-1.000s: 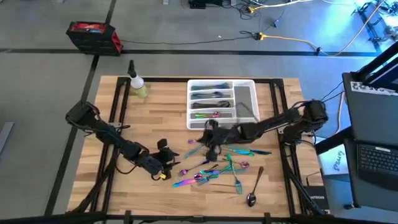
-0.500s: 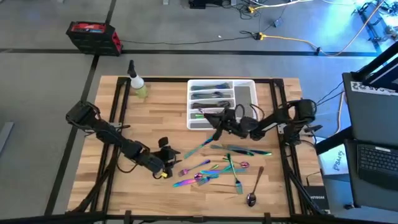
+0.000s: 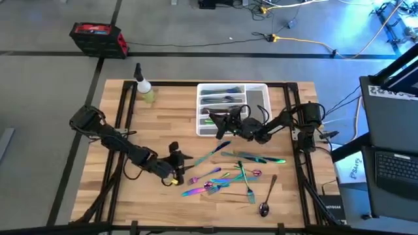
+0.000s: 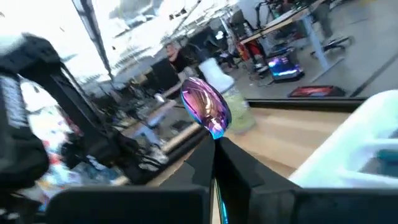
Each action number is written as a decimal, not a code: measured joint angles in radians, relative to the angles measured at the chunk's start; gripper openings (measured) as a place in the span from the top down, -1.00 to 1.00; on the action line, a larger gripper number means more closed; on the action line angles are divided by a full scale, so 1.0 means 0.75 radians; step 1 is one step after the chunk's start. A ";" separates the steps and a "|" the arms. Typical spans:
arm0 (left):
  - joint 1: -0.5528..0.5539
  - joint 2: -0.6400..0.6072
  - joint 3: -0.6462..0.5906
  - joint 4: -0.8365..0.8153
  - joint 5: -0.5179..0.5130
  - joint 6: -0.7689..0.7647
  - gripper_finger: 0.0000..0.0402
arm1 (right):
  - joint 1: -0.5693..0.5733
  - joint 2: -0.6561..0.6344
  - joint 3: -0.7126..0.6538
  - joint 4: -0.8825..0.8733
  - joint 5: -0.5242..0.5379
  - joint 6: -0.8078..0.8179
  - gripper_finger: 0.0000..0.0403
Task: Sort silverware
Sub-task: Put the blue teaspoon on the white silverware tray
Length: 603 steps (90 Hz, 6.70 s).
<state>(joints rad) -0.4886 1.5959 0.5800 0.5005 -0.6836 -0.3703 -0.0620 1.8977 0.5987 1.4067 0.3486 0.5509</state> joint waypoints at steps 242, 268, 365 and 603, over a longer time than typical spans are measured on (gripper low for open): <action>0.602 0.016 0.000 0.871 0.860 0.205 0.63 | 0.012 -0.020 0.264 0.112 -0.828 0.028 1.00; 0.604 0.016 0.000 0.890 0.860 0.219 0.99 | -0.017 -0.020 0.264 0.116 -0.835 0.026 1.00; 1.191 -0.120 0.489 -0.374 1.365 0.437 1.00 | -0.445 -0.546 -0.217 0.150 -1.097 -0.338 -0.04; 1.195 0.647 1.355 -1.505 1.257 0.952 1.00 | -0.344 -0.224 0.269 -1.608 -0.569 -0.840 0.96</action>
<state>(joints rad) 0.4079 2.0815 1.5963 -0.6281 0.2592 0.3437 -0.3199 1.7298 0.8005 0.2005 -0.0785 -0.0792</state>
